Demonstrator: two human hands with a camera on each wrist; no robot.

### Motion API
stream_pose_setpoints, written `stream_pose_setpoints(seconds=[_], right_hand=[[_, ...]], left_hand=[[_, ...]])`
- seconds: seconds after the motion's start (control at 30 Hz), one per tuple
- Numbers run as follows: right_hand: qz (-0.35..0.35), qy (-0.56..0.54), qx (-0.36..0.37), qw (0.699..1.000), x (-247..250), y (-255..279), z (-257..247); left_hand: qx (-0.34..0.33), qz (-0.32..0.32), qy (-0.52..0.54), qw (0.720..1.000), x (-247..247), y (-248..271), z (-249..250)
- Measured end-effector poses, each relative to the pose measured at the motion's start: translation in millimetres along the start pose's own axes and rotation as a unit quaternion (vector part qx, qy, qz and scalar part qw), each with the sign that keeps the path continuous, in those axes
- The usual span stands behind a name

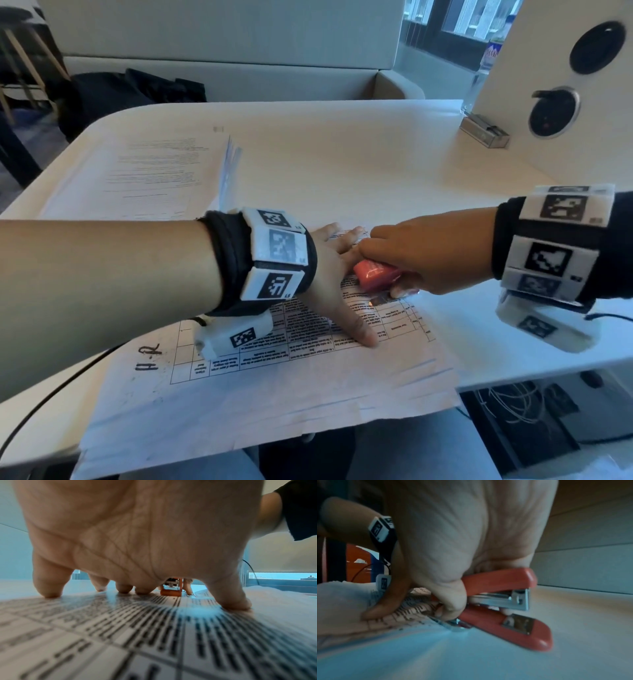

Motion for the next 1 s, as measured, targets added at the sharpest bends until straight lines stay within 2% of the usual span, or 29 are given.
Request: stream_pose_setpoints(seconds=[0.07,0.13,0.2,0.27,0.33,0.47,0.6,0.7,0.8,0.9,1.0], right_hand=[[0.04,0.069,0.024,0.997,4.8,0.0,-6.1],[0.125,0.141,0.077,0.979,11.6,4.4,-15.0],[0.182,0.167,0.128,0.961,17.0,10.2,-21.2],[0.203,0.194,0.165,0.946,19.1,13.7,-28.2],[0.207,0.187,0.176,0.944,19.5,15.9,-30.4],[0.173,0.08,0.133,0.973,17.4,14.1,-24.7],[0.131,0.096,0.095,0.982,17.9,9.4,-22.3],[0.059,-0.034,0.043,0.997,16.6,7.7,-17.9],[0.003,-0.13,-0.014,0.991,10.9,5.7,-10.4],[-0.014,-0.169,-0.037,0.985,9.0,1.0,-7.5],[-0.04,-0.213,-0.061,0.974,6.7,-1.2,-3.8]], left_hand=[[0.0,0.002,-0.006,1.0,0.3,0.0,0.2],[-0.005,0.002,-0.002,1.0,0.5,0.5,0.0],[-0.011,0.007,0.005,1.0,1.6,2.4,0.0],[-0.018,0.015,0.005,1.0,2.7,3.0,0.9],[-0.016,0.016,0.002,1.0,2.2,2.5,0.3],[-0.01,0.007,0.03,0.999,0.7,1.6,-0.6],[0.008,0.003,0.003,1.0,1.3,3.7,0.7],[-0.003,0.01,0.018,1.0,2.7,6.1,1.9],[-0.017,0.01,0.01,1.0,4.0,9.3,4.6],[-0.031,0.017,0.012,0.999,3.9,8.6,6.2],[-0.009,0.01,0.017,1.0,0.2,1.8,1.2]])
Point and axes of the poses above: each hand's wrist, its own y-axis away from the middle knuckle, its own x-axis out of the back of the hand, z = x × y, the point moved 5 cm from there along -y, towards the middle knuckle, and after that the axes turned 5 degrees about -z, right-handed, at the moved point
